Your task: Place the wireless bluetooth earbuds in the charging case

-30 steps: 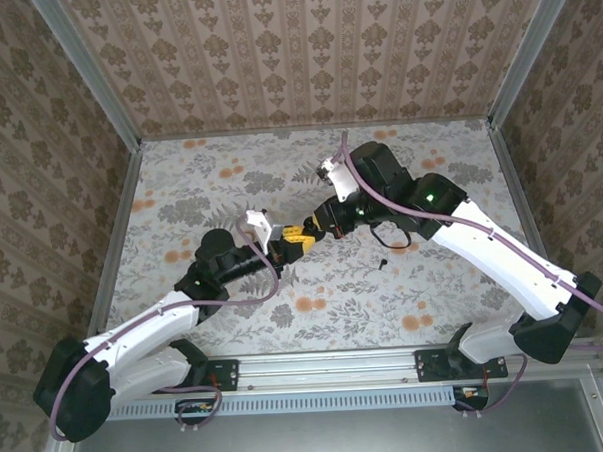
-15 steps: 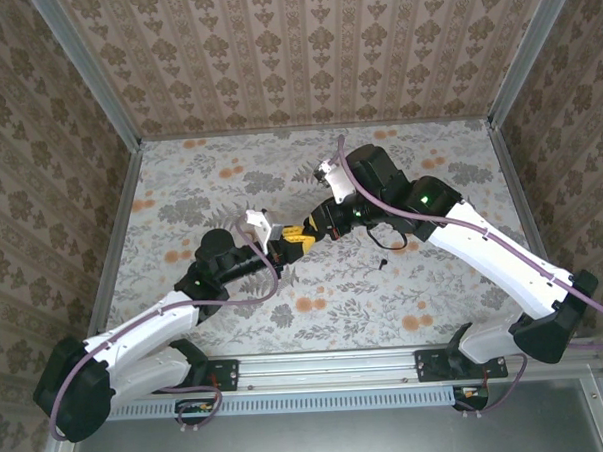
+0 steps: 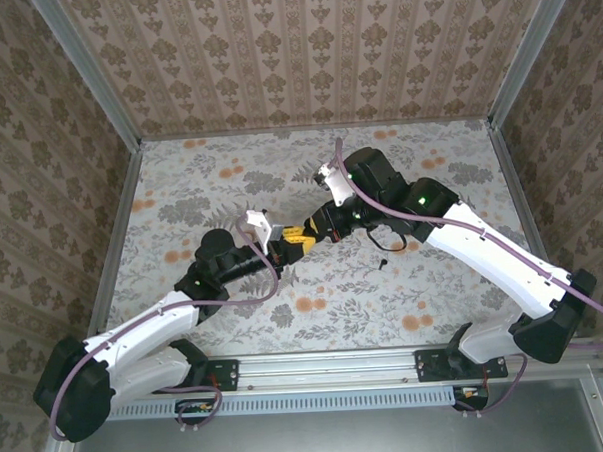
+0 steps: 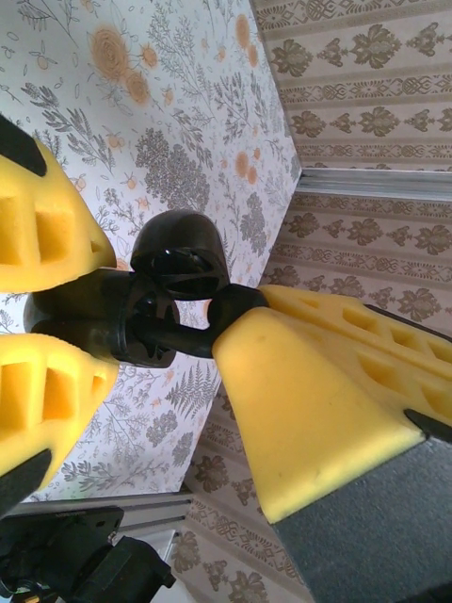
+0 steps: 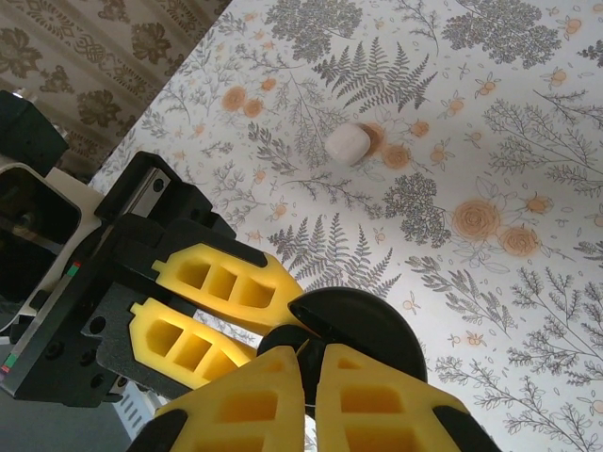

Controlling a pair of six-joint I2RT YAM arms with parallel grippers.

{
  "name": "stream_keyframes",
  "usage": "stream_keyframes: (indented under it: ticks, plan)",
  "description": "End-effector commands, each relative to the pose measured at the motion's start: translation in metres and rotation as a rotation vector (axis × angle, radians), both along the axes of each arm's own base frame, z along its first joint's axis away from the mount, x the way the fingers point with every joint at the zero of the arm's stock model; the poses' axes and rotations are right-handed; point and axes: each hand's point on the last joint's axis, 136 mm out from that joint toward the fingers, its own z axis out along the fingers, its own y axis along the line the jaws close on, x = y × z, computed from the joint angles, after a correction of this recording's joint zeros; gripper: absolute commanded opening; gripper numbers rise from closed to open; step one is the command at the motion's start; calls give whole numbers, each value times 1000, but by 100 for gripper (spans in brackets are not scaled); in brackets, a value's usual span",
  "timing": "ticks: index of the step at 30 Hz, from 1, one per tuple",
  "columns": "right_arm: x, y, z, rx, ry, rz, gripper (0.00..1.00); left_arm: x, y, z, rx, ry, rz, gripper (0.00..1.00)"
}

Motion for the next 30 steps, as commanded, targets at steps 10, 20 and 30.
stream_keyframes:
  ticks: [10, 20, 30]
  plan:
    - [-5, 17, -25, 11, 63, 97, 8, -2, -1, 26, -64, -38, -17, 0]
    - [-8, 14, -36, -24, 77, 109, 9, -4, 3, 27, -71, -47, -8, 0]
    - [-3, -2, -30, 21, 78, 10, 9, -4, 8, 33, -108, -53, 5, 0]
